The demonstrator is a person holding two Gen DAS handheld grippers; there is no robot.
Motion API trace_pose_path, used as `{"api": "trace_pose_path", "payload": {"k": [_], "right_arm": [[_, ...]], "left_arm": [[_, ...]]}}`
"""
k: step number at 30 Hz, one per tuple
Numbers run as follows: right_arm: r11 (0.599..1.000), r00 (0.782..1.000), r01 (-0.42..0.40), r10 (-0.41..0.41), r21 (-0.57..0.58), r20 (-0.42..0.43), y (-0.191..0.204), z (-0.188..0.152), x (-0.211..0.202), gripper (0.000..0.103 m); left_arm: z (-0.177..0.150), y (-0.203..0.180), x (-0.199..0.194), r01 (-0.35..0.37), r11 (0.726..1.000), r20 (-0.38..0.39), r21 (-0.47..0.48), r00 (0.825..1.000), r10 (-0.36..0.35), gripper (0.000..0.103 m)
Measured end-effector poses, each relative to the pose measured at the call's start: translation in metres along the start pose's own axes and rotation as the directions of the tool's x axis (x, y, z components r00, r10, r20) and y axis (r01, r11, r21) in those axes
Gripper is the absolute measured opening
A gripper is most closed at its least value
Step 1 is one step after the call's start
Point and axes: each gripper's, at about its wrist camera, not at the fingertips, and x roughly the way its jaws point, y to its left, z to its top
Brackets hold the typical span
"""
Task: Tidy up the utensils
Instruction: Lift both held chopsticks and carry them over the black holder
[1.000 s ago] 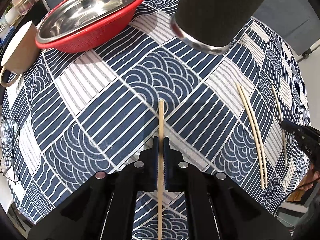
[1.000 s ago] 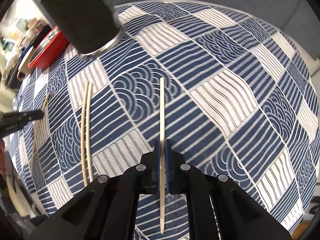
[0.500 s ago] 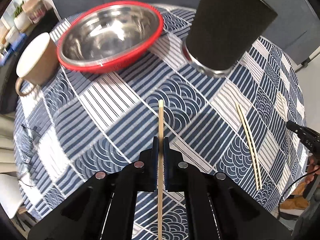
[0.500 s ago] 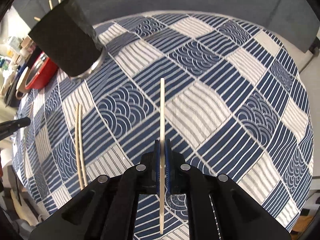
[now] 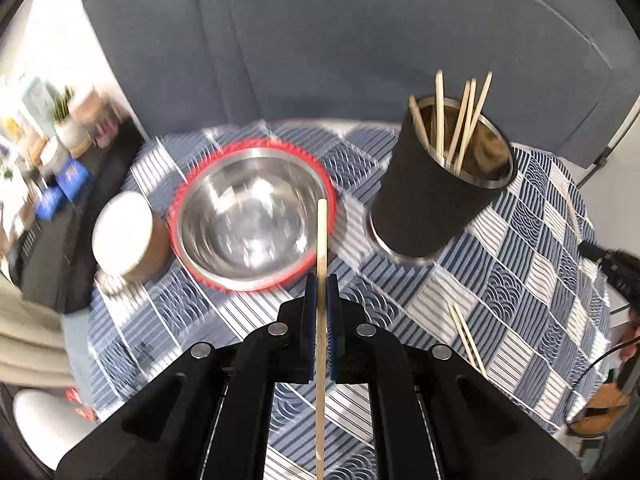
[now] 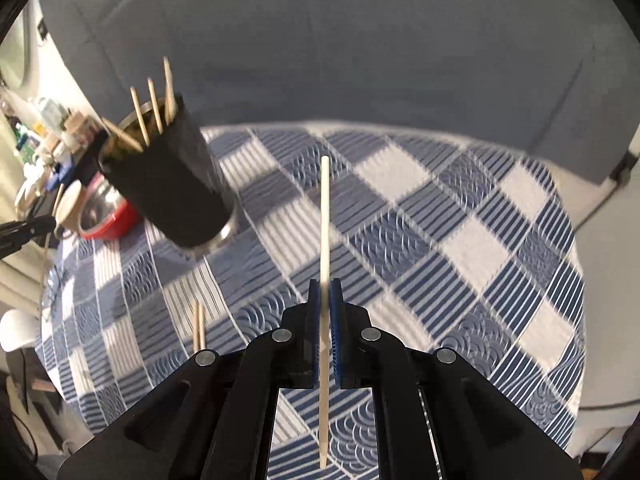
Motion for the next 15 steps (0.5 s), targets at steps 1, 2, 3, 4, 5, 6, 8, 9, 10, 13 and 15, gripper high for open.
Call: {"api": "trace_pose_path", "payload": {"k": [1, 2, 3, 4, 5, 6, 8, 9, 10, 13, 15], "right_arm": [[1.000, 1.000, 0.000, 0.000, -0.007, 0.014, 0.002, 0.007, -0.005, 0.005], [1.000, 0.999, 0.003, -0.002, -0.018, 0.032, 0.005, 0.014, -0.010, 0.005], [1.000, 0.999, 0.006, -0.005, -0.029, 0.052, 0.007, 0.021, -0.016, 0.005], [0.999, 0.998, 0.007, -0.005, -0.038, 0.070, 0.009, 0.027, -0.021, 0.005], [0.999, 0.996, 0.008, -0.004, -0.043, 0.092, 0.011, 0.034, -0.028, 0.005], [0.999, 0.994, 0.007, -0.002, -0.042, 0.106, 0.012, 0.039, -0.033, 0.005], [0.999, 0.991, -0.004, 0.009, -0.039, 0.136, 0.015, 0.052, -0.043, 0.005], [0.999, 0.988, -0.006, 0.012, -0.036, 0.157, 0.017, 0.059, -0.049, 0.005], [0.999, 0.985, -0.013, 0.018, -0.034, 0.171, 0.019, 0.064, -0.053, 0.005], [0.998, 0.978, -0.036, 0.044, -0.043, 0.203, 0.030, 0.078, -0.061, 0.005], [0.997, 0.976, -0.039, 0.054, -0.073, 0.213, 0.039, 0.087, -0.062, 0.005]], "left_arm": [[0.006, 0.000, -0.004, -0.001, 1.000, 0.010, 0.009, 1.000, 0.001, 0.005], [0.011, 0.001, -0.008, -0.008, 1.000, 0.021, 0.014, 1.000, 0.008, 0.005], [0.018, 0.001, -0.014, -0.012, 1.000, 0.037, 0.019, 0.999, 0.011, 0.005], [0.023, 0.002, -0.017, -0.011, 1.000, 0.049, 0.022, 0.999, 0.010, 0.005], [0.031, 0.002, -0.022, -0.008, 1.000, 0.064, 0.024, 0.998, 0.007, 0.005], [0.038, 0.002, -0.027, -0.008, 1.000, 0.080, 0.025, 0.997, 0.006, 0.005], [0.050, 0.001, -0.036, 0.000, 1.000, 0.107, 0.024, 0.994, -0.003, 0.005], [0.056, 0.001, -0.040, 0.012, 1.000, 0.123, 0.020, 0.992, -0.014, 0.005], [0.062, -0.001, -0.044, 0.017, 1.000, 0.136, 0.016, 0.991, -0.019, 0.005], [0.077, -0.007, -0.053, 0.032, 0.999, 0.173, 0.023, 0.984, -0.036, 0.005], [0.086, -0.014, -0.056, 0.025, 0.999, 0.194, 0.036, 0.981, -0.032, 0.005]]}}
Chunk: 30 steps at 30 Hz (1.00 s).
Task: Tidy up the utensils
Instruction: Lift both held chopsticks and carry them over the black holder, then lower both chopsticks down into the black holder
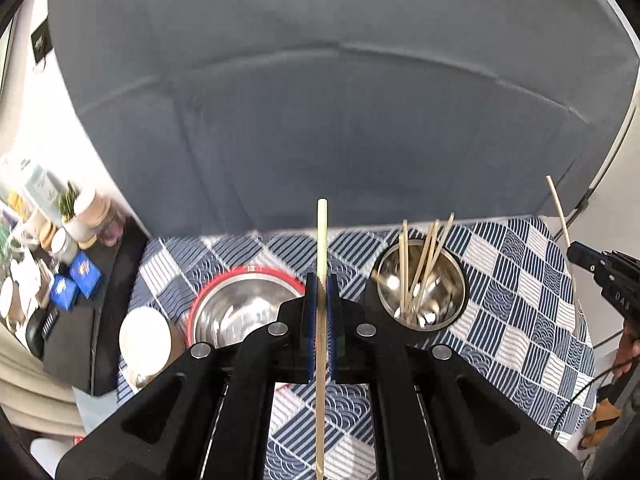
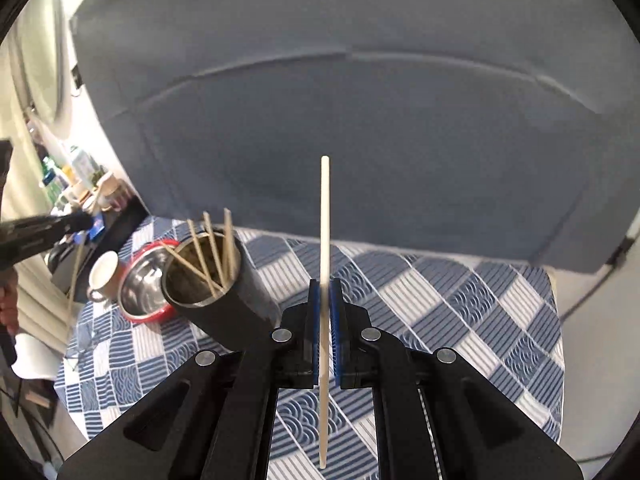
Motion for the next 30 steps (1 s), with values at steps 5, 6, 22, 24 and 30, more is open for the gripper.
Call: {"api": "trace_pose_path", "payload": {"k": [5, 6, 22, 24, 30], "right_arm": [[0.998, 1.000, -0.001, 0.003, -0.059, 0.023, 0.021, 0.018, 0.006, 0.005], [0.998, 1.000, -0.007, 0.009, -0.066, 0.026, 0.024, 0.021, 0.008, 0.005], [0.971, 0.951, -0.238, 0.232, 0.006, 0.204, 0.046, 0.050, 0.036, 0.005], [0.962, 0.936, -0.272, 0.262, 0.012, 0.236, 0.050, 0.051, 0.041, 0.005], [0.945, 0.894, -0.326, 0.306, 0.005, 0.328, 0.059, 0.053, 0.057, 0.005]], "left_arm": [[0.020, -0.012, 0.007, 0.021, 1.000, 0.009, 0.011, 1.000, -0.021, 0.005], [0.021, -0.013, 0.009, 0.029, 1.000, 0.009, 0.009, 1.000, -0.029, 0.005], [0.044, -0.028, 0.017, 0.221, 0.975, 0.250, -0.007, 0.944, -0.213, 0.005], [0.043, -0.025, 0.017, 0.235, 0.972, 0.288, -0.019, 0.932, -0.220, 0.005], [0.042, -0.017, 0.025, 0.299, 0.953, 0.377, -0.039, 0.888, -0.263, 0.005]]}}
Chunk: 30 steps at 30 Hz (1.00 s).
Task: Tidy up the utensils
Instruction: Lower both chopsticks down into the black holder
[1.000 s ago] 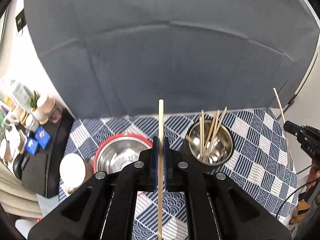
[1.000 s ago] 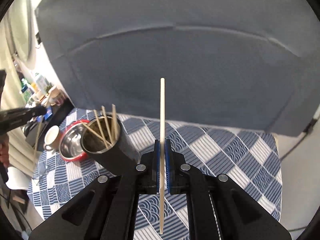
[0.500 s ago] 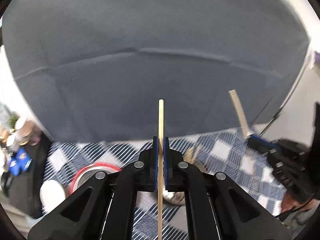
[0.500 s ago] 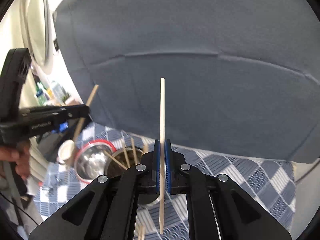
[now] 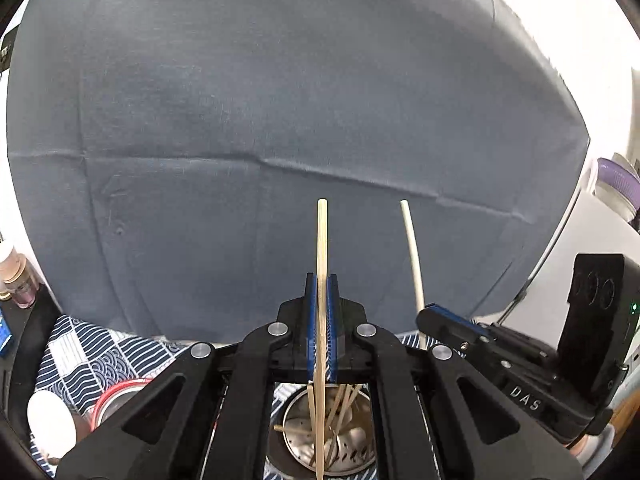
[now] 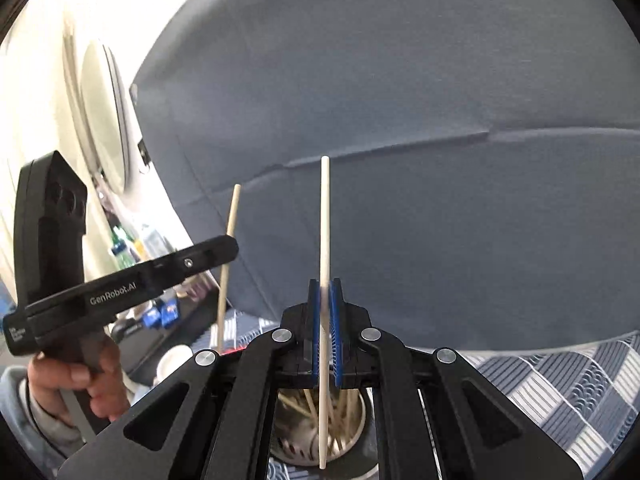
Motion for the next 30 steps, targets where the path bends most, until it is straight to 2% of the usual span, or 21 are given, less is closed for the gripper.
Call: {"api": "trace_pose_path", "payload": {"k": [5, 12, 21, 30], "right_arm": [[1.000, 0.999, -0.013, 0.013, 0.001, 0.034, -0.004, -0.011, 0.022, 0.005], [1.000, 0.999, -0.004, 0.004, 0.017, 0.037, -0.012, -0.036, 0.041, 0.005], [0.999, 1.000, 0.018, -0.018, -0.036, -0.006, -0.006, -0.064, 0.041, 0.005], [0.997, 0.998, 0.024, -0.028, -0.069, -0.052, -0.004, -0.089, 0.028, 0.005]], "left_arm": [[-0.008, 0.008, 0.009, 0.034, 0.999, 0.053, -0.010, 0.998, -0.033, 0.005], [-0.035, 0.011, 0.020, 0.043, 0.999, 0.103, 0.019, 0.994, -0.044, 0.005], [-0.061, 0.010, 0.026, 0.061, 0.997, 0.079, 0.038, 0.995, -0.064, 0.005], [-0.083, 0.013, 0.023, 0.029, 0.999, 0.031, 0.045, 0.999, -0.030, 0.005]]}}
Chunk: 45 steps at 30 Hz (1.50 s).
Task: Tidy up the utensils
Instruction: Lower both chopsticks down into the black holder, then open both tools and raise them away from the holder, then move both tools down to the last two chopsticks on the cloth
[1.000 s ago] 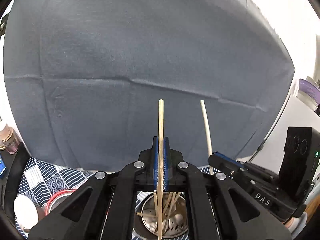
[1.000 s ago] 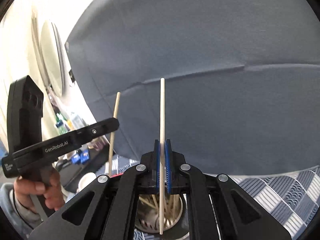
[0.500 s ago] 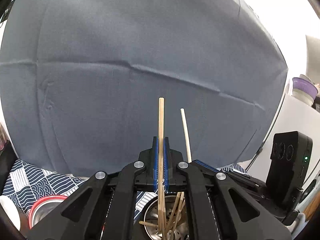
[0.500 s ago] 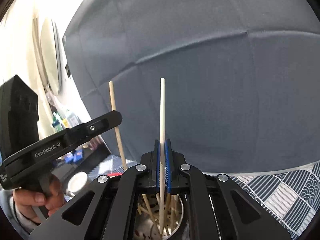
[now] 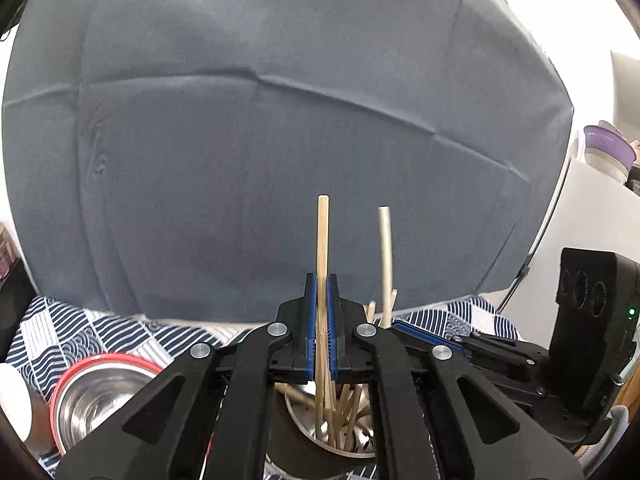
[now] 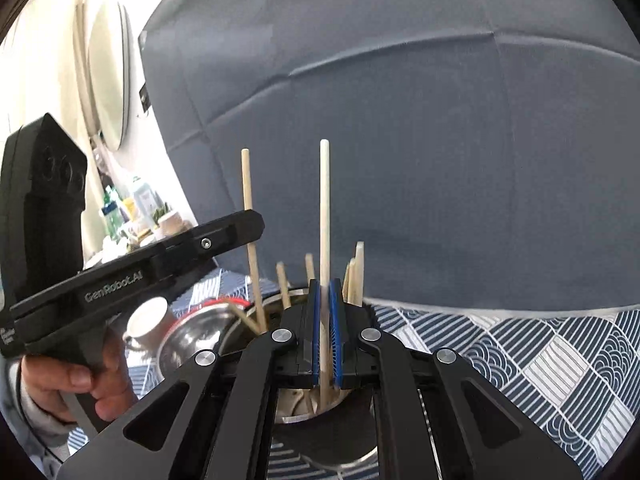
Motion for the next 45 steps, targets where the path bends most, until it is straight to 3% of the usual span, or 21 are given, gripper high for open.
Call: {"api": "trace_pose_path", "payload": {"k": [7, 11, 13, 18, 23, 25, 27, 32, 38, 45], "right_arm": [[0.999, 1.000, 0.019, -0.018, 0.028, -0.015, 0.002, -0.013, -0.015, 0.008], [0.999, 0.999, 0.047, -0.047, 0.022, -0.005, 0.005, -0.010, -0.029, 0.011], [0.996, 0.997, 0.076, -0.076, 0.039, 0.006, 0.005, -0.006, -0.039, 0.042], [0.993, 0.994, 0.101, -0.103, 0.056, 0.036, 0.002, 0.003, -0.062, 0.050], [0.988, 0.988, 0.144, -0.147, 0.046, 0.055, 0.002, 0.010, -0.080, 0.072], [0.986, 0.985, 0.159, -0.162, 0.052, 0.057, 0.001, 0.013, -0.087, 0.083], [0.985, 0.984, 0.163, -0.166, 0.048, 0.062, 0.000, 0.014, -0.094, 0.085], [0.979, 0.980, 0.195, -0.196, 0.063, 0.021, -0.006, 0.010, -0.100, 0.088], [0.967, 0.968, 0.241, -0.234, 0.080, -0.095, -0.018, -0.024, -0.101, 0.088], [0.965, 0.927, 0.261, -0.241, 0.035, -0.287, -0.018, -0.093, -0.090, 0.088]], "left_arm": [[-0.013, -0.001, -0.009, -0.025, 1.000, -0.065, 0.009, 0.998, 0.026, 0.006], [-0.010, -0.001, -0.027, -0.062, 0.998, -0.047, 0.015, 0.997, 0.062, 0.034], [-0.006, -0.002, -0.036, -0.069, 0.997, -0.032, 0.020, 0.997, 0.069, 0.041], [0.003, -0.001, -0.055, -0.098, 0.995, -0.022, 0.014, 0.995, 0.099, 0.064], [0.008, 0.004, -0.068, -0.100, 0.995, -0.040, -0.027, 0.994, 0.099, 0.087], [0.010, 0.005, -0.070, -0.112, 0.993, -0.046, -0.032, 0.993, 0.111, 0.090], [0.011, 0.006, -0.071, -0.126, 0.991, -0.058, -0.035, 0.991, 0.124, 0.097], [0.000, 0.010, -0.072, -0.171, 0.985, -0.118, -0.032, 0.979, 0.166, 0.097], [-0.029, 0.016, -0.070, -0.191, 0.980, -0.200, -0.054, 0.964, 0.177, 0.097], [-0.068, 0.015, -0.059, -0.194, 0.981, -0.318, -0.020, 0.931, 0.178, 0.097]]}}
